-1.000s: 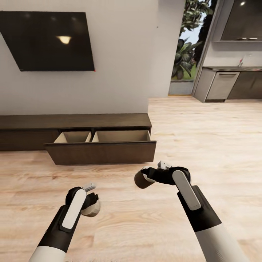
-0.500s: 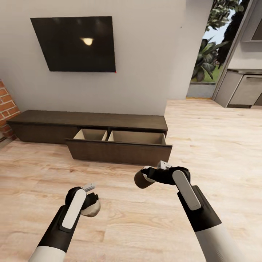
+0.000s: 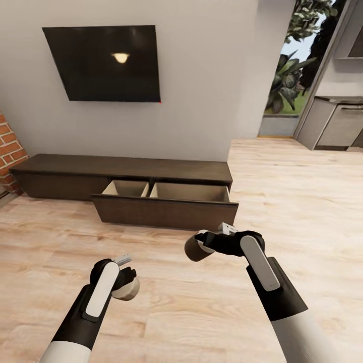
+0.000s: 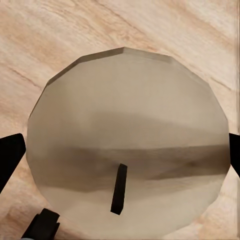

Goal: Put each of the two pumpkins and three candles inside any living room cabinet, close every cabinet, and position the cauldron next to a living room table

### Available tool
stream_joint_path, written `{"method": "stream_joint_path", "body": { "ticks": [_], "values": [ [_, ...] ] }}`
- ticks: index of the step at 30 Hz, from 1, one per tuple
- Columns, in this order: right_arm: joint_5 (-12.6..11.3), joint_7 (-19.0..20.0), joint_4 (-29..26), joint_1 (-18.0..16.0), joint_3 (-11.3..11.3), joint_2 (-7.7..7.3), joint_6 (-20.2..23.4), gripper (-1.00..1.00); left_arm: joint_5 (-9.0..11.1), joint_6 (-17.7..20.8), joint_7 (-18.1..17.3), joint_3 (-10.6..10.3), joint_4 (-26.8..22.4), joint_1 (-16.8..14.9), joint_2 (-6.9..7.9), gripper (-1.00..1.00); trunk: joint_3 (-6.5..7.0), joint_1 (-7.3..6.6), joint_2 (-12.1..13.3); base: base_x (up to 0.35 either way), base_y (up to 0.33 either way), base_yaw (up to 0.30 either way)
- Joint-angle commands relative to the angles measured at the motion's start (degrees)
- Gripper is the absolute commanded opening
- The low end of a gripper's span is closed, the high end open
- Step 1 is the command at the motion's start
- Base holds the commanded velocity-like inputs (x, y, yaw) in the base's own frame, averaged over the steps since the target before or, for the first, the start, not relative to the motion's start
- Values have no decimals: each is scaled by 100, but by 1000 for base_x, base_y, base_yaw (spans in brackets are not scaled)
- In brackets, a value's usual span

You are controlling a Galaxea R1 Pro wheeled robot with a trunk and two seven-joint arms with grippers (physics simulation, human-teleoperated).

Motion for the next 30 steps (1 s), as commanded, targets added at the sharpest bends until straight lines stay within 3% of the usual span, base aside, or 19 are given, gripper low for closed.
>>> {"method": "stream_joint_path", "body": {
  "ticks": [1, 9, 15, 30],
  "values": [
    [-56, -56, -4, -6, 4, 1, 5, -100, 57, 8, 55, 2, -7, -3, 1, -100, -5, 0, -2, 157, 81, -252],
    [-61, -56, -4, -6, 4, -4, 5, -100, 57, 8, 48, -27, -45, -3, 2, -100, -5, 0, -2, 108, 46, -274],
    [-61, -56, -12, -6, 4, -6, 5, -100, 56, 8, 53, 5, -57, -3, 8, -100, 103, -131, 238, 4, 1, -259],
    [-63, -56, -21, -6, 4, 2, 5, -100, 57, 8, 54, 24, -52, -3, 10, -100, 372, -461, 840, 0, 0, -17]
  ]
}}
